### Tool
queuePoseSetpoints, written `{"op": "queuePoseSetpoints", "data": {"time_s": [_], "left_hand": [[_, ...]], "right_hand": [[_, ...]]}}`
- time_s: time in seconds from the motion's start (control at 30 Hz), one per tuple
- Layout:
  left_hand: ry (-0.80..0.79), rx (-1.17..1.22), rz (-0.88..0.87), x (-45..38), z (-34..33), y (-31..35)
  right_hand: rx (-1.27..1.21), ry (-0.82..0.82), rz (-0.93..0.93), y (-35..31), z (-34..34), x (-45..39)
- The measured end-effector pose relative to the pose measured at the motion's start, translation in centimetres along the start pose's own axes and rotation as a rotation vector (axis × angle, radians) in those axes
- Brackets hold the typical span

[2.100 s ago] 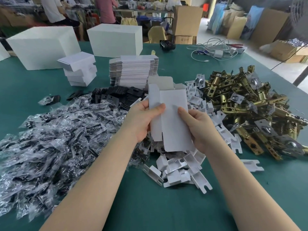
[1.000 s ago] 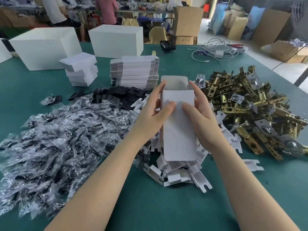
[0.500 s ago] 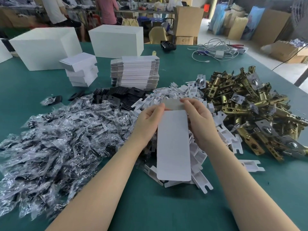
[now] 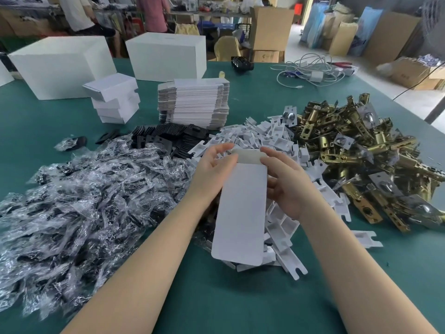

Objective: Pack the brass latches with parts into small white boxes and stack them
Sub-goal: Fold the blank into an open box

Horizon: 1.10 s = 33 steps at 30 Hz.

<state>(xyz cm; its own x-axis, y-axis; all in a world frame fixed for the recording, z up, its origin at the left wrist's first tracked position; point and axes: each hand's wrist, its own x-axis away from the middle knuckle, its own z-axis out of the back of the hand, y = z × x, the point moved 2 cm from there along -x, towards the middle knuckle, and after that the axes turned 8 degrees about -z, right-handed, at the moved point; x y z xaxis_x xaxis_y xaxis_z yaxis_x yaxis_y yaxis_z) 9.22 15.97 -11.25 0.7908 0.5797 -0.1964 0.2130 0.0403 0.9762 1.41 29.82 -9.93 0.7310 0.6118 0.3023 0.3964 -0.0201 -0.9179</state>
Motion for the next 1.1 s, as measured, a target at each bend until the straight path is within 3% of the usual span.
{"op": "queuePoseSetpoints", "data": {"time_s": [0.13, 0.3, 0.53, 0.77, 0.83, 1.0, 1.1], "left_hand": [[0.04, -0.134, -0.032, 0.1, -0.1, 0.2], [0.076, -0.186, -0.061, -0.2, 0.4, 0.1], [0.141, 0.129, 0.069, 0.1, 0.3, 0.5], [0.133, 0.108, 0.247, -0.9, 0.6, 1.9], [0.096, 0.099, 0.292, -1.4, 0.7, 3.0], [-0.158, 0.077, 0.222, -2.0, 1.6, 6.2], [-0.181, 0.089, 0.12, -2.2, 1.8, 7.5]], "right_hand": [[0.103, 0.087, 0.166, -0.4, 0.0, 0.3], [0.156, 0.053, 0.179, -0.1, -0.4, 0.6], [0.172, 0.049, 0.287, 0.1, -0.5, 0.2], [0.154, -0.041, -0.104, -2.2, -1.7, -0.6], [0.156, -0.029, -0.131, -3.3, -2.2, -1.1], [0.163, -0.004, 0.104, -5.9, -2.7, -1.5], [0.17, -0.076, 0.256, -6.8, -2.8, -1.0]]}}
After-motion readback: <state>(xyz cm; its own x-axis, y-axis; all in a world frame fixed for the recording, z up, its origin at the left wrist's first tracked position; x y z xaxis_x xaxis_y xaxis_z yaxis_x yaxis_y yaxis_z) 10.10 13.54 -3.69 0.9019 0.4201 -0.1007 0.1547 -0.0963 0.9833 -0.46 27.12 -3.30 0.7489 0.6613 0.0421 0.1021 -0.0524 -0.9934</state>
